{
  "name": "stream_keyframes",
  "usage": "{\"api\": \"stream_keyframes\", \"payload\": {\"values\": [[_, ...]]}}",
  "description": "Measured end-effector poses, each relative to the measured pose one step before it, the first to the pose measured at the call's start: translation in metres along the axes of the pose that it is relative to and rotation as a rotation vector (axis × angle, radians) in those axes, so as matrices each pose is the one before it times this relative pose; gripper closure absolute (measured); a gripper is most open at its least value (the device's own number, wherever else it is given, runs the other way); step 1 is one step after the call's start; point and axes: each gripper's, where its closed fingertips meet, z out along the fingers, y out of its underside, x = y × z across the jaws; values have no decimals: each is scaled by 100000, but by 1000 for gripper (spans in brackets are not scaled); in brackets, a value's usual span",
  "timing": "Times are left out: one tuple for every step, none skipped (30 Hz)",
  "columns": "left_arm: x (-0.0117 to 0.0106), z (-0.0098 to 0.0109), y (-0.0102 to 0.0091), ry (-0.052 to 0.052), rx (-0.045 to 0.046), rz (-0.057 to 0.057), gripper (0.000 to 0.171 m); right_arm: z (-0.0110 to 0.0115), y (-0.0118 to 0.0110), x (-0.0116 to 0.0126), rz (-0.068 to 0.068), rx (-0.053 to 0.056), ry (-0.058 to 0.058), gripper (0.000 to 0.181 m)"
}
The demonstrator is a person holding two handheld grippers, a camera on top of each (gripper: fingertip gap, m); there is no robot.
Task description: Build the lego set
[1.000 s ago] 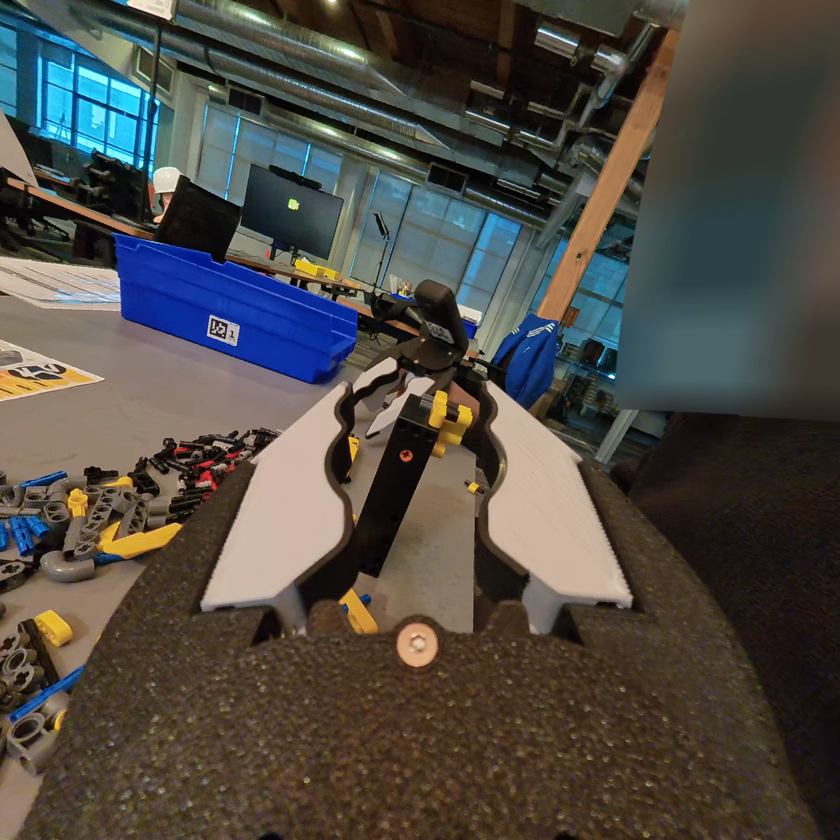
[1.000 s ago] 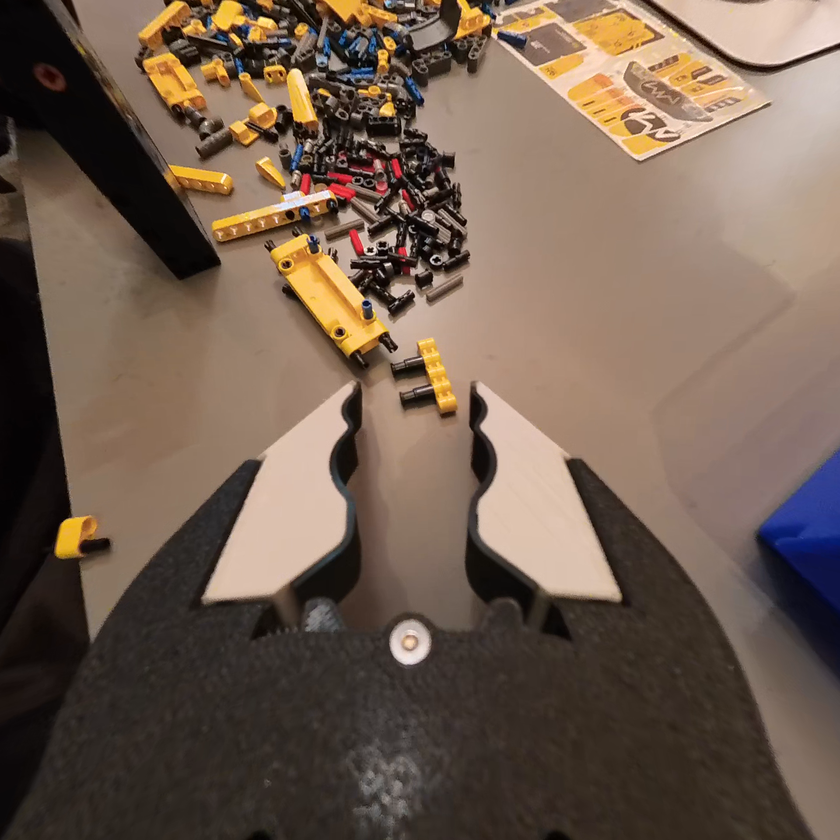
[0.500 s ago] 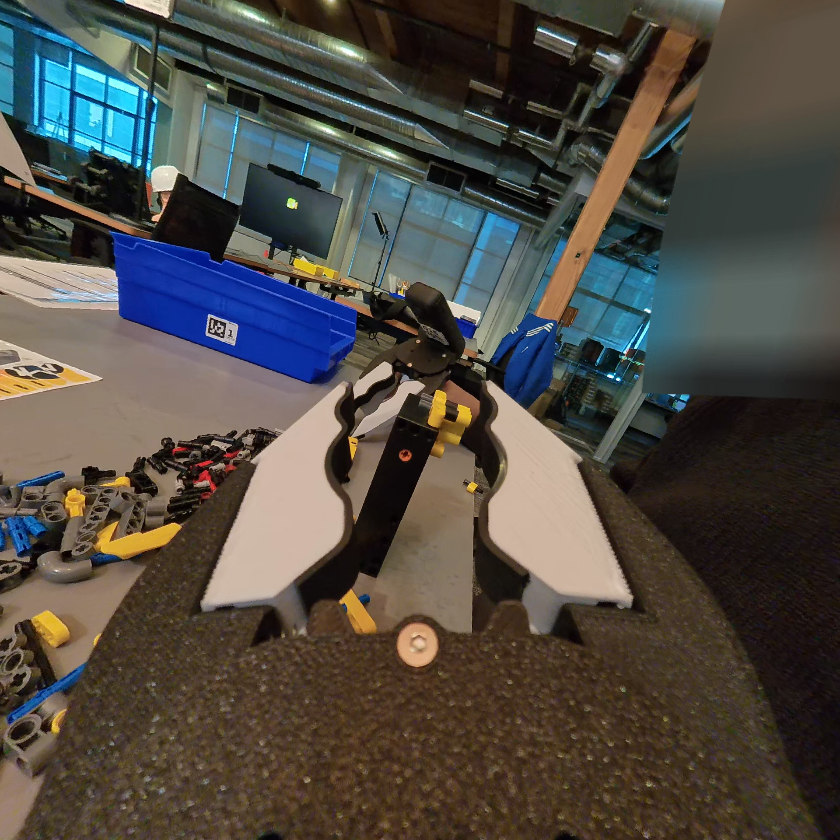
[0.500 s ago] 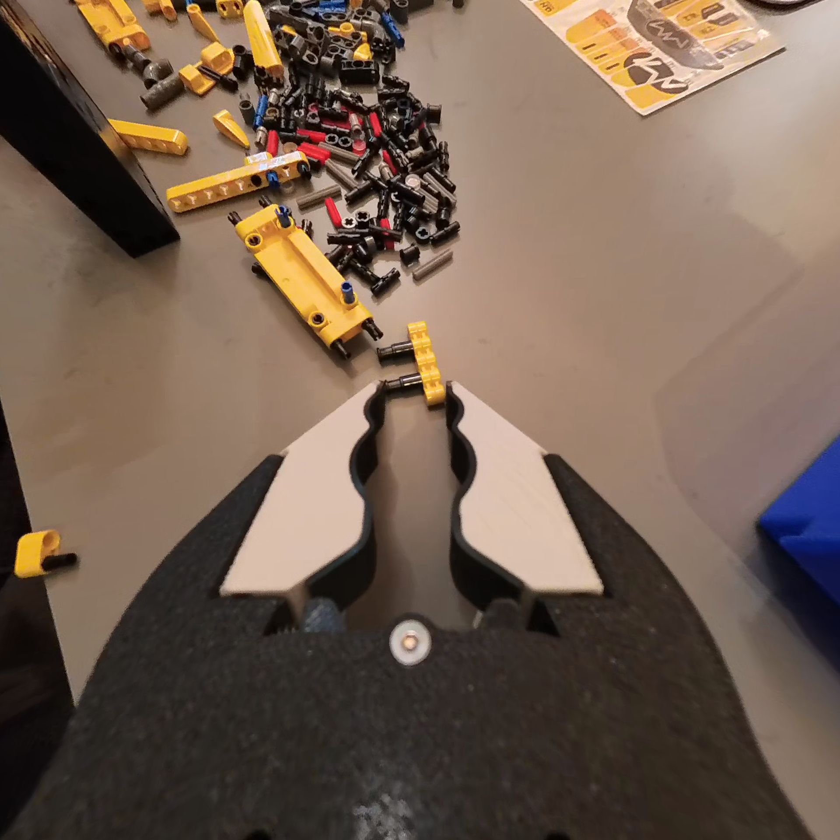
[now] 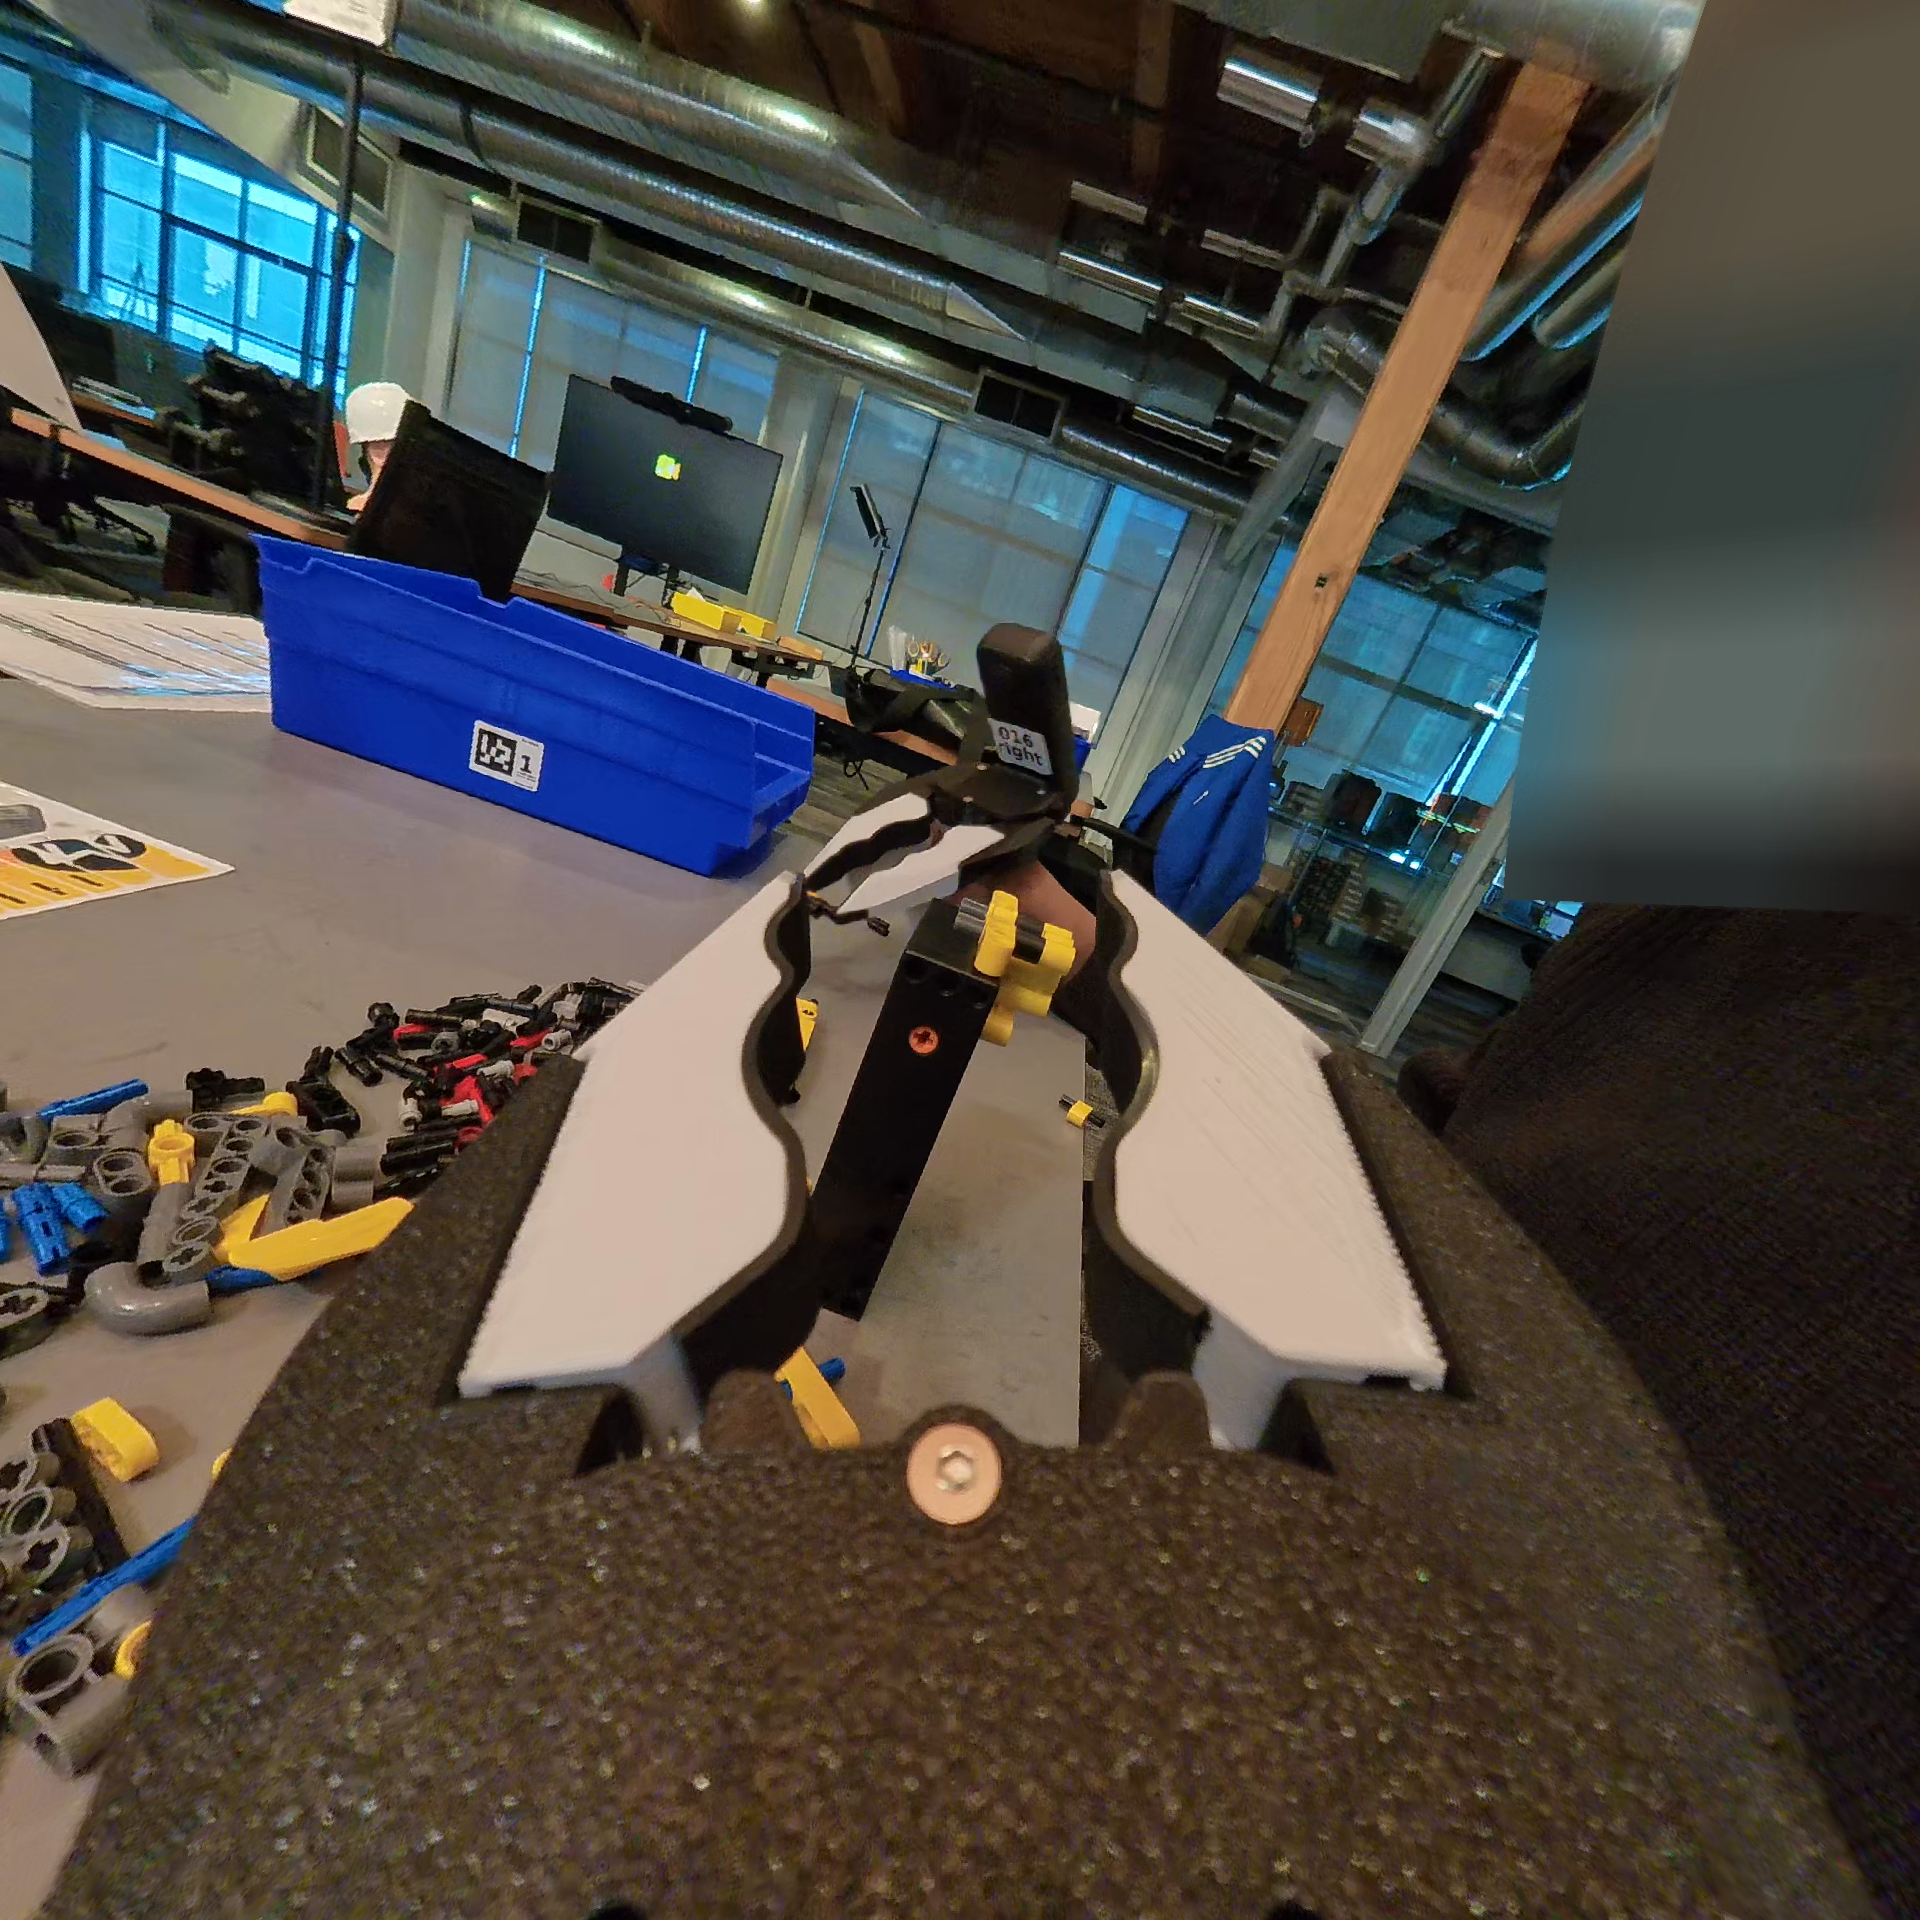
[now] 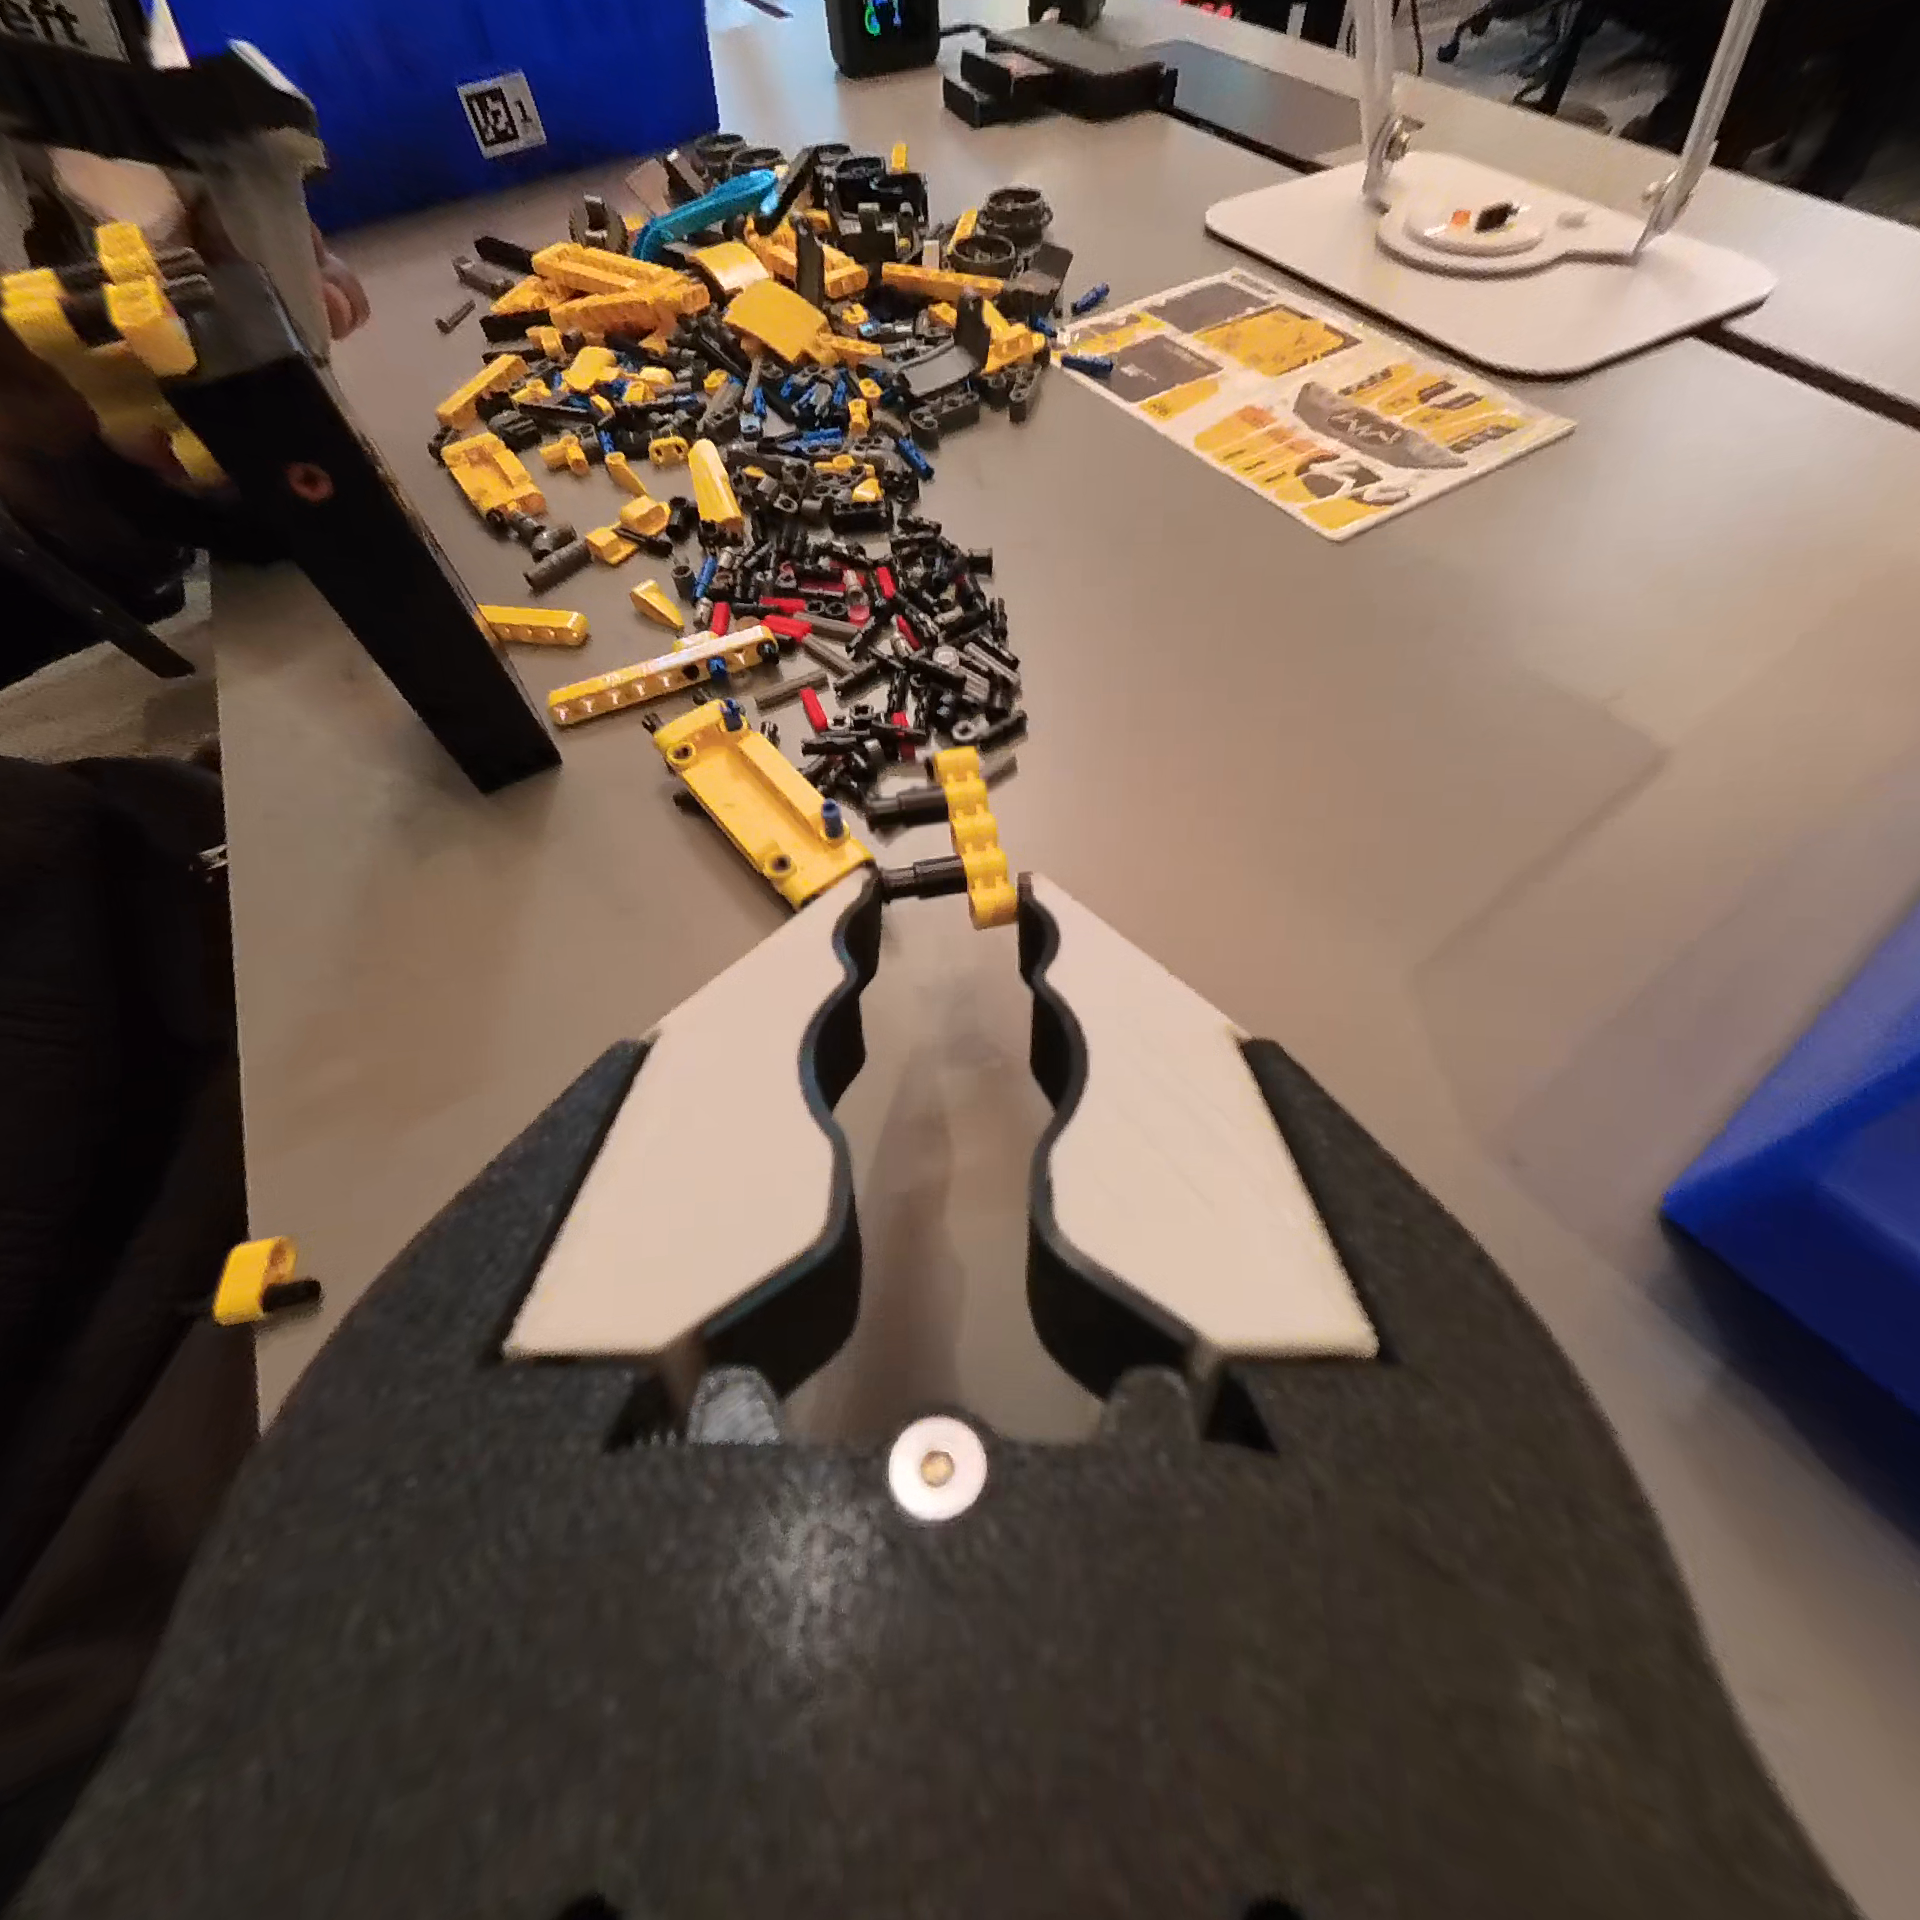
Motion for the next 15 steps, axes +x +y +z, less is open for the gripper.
{"api": "stream_keyframes", "payload": {"values": [[-8, 9, 8, 6, -66, -78, 117, 85, -493, -386, -1141, 2374, -753, 155], [1, 23, 19, 106, -197, -70, 117, 154, -724, -584, -818, 2896, -1539, 155], [61, 34, 49, 370, -354, 109, 117, 247, -928, -777, -451, 2519, -2133, 156], [118, 64, 68, 542, -509, 411, 116, 374, -1064, -953, -500, 1765, -2532, 156], [206, 92, 95, 769, -747, 1032, 116, 471, -1139, -1108, -1229, 758, -2744, 156], [386, 109, 123, 1054, -998, 2439, 116, 524, -1132, -1192, -2747, -423, -2507, 156], [546, 140, 125, 803, -958, 4585, 116, 539, -1162, -1102, -4363, -1055, -1653, 155], [694, 181, 221, 382, -1620, 6445, 116, 519, -1172, -896, -5115, -1348, -676, 155], [747, 264, 303, 353, -2072, 7150, 116, 501, -1120, -724, -4965, -1482, -396, 155], [541, 320, 312, -414, -2159, 6098, 116, 500, -951, -598, -4403, -1663, -653, 155], [162, 358, 268, -1431, -1841, 4312, 115, 529, -730, -380, -3658, -2154, -566, 155], [-238, 336, 211, -2312, -1495, 1861, 115, 566, -471, -147, -2704, -2847, -241, 155], [-528, 306, 147, -2936, -1023, -319, 115, 612, -242, -59, -1933, -3208, -608, 155], [-579, 256, 134, -2397, -1028, -1698, 115, 650, -66, -120, -1392, -3191, -1395, 155], [-452, 204, 152, -1327, -1145, -2106, 115, 642, 75, -129, -1094, -3116, -1566, 155]]}}
